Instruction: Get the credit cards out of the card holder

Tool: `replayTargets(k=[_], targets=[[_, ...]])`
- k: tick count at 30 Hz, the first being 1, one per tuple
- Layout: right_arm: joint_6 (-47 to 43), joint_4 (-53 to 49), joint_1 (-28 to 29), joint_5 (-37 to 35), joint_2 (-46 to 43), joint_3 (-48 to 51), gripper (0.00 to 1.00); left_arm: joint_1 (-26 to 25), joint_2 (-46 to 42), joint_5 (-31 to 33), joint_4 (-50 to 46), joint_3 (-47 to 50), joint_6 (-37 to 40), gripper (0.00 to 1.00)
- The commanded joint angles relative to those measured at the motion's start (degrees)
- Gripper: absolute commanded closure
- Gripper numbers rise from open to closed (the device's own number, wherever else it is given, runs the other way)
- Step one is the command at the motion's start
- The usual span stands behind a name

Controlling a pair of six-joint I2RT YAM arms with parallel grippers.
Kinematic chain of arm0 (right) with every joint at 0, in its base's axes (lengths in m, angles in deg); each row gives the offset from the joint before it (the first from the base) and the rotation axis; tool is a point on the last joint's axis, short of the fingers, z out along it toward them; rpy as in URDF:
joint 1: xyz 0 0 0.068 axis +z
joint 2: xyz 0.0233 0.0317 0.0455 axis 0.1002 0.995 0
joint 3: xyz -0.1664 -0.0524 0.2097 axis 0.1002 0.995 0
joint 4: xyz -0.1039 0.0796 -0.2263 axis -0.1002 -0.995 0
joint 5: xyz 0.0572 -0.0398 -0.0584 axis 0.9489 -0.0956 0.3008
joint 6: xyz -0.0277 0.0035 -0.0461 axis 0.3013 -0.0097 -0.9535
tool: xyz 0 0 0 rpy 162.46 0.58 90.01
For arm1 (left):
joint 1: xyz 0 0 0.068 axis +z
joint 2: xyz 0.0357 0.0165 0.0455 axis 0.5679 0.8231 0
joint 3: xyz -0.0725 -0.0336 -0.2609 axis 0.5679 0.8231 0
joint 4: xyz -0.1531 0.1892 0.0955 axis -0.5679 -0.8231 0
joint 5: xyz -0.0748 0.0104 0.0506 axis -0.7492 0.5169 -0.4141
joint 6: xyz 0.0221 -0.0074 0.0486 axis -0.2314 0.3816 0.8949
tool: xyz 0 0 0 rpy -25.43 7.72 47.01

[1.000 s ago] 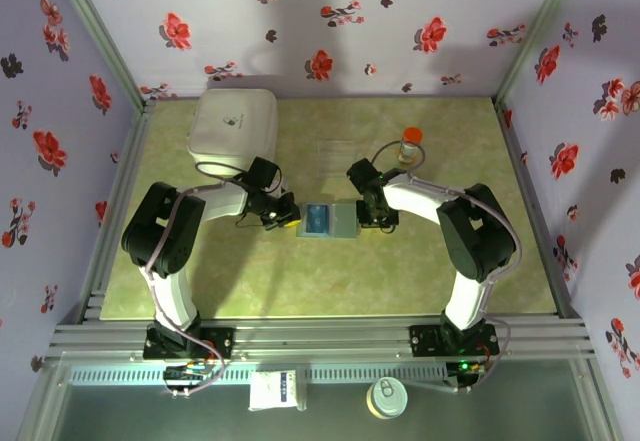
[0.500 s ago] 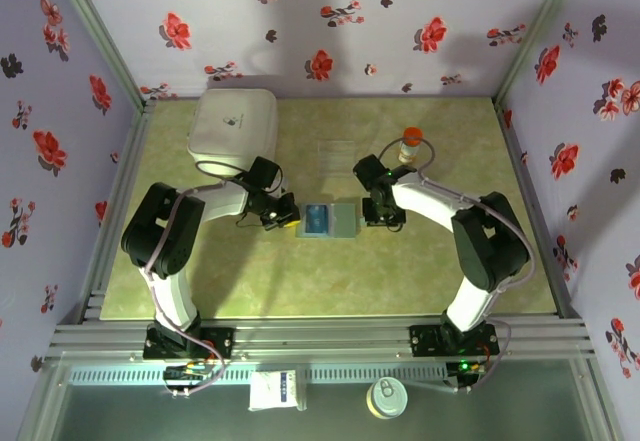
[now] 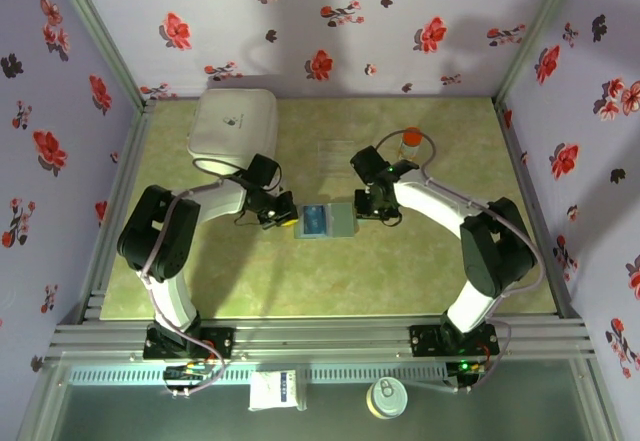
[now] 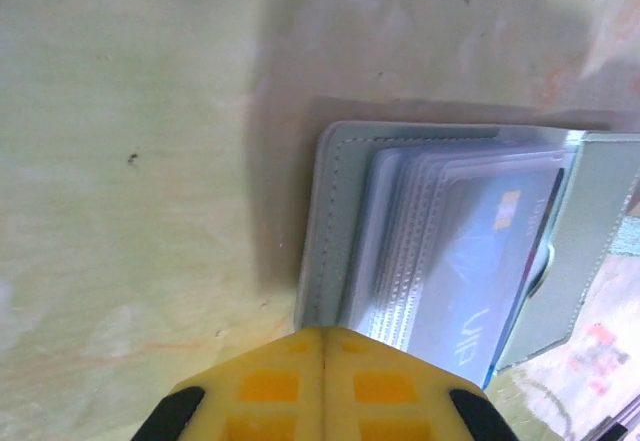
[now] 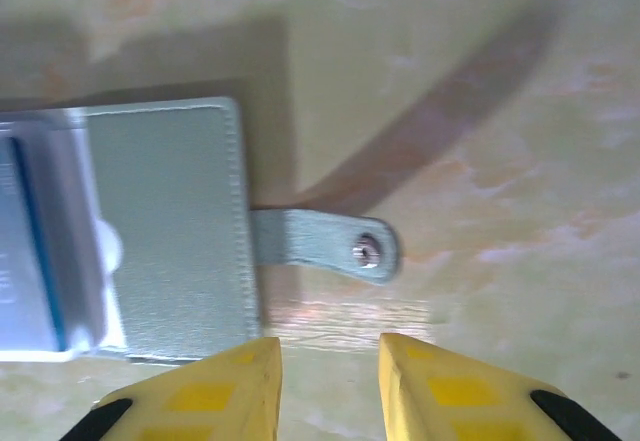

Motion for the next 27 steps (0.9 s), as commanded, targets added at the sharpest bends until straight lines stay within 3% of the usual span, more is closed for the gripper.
replayTargets(k=[1, 10, 27], targets=[[2.25, 4.5, 0.5, 5.73, 1.37, -1.05, 0.67, -0.36, -1.92, 0.93, -2.48, -1.86, -0.24, 0.96], [3.96, 11.58, 0.59, 12.42, 7.64, -0.69, 0.67, -0.43, 1.02, 1.38, -1.39, -2.12, 0.54, 0.96], [5.45, 9.61, 0.75, 9.89, 8.16, 0.91, 0.68, -0.43, 4.15, 0.78, -1.79, -4.03, 1.87, 0.97]])
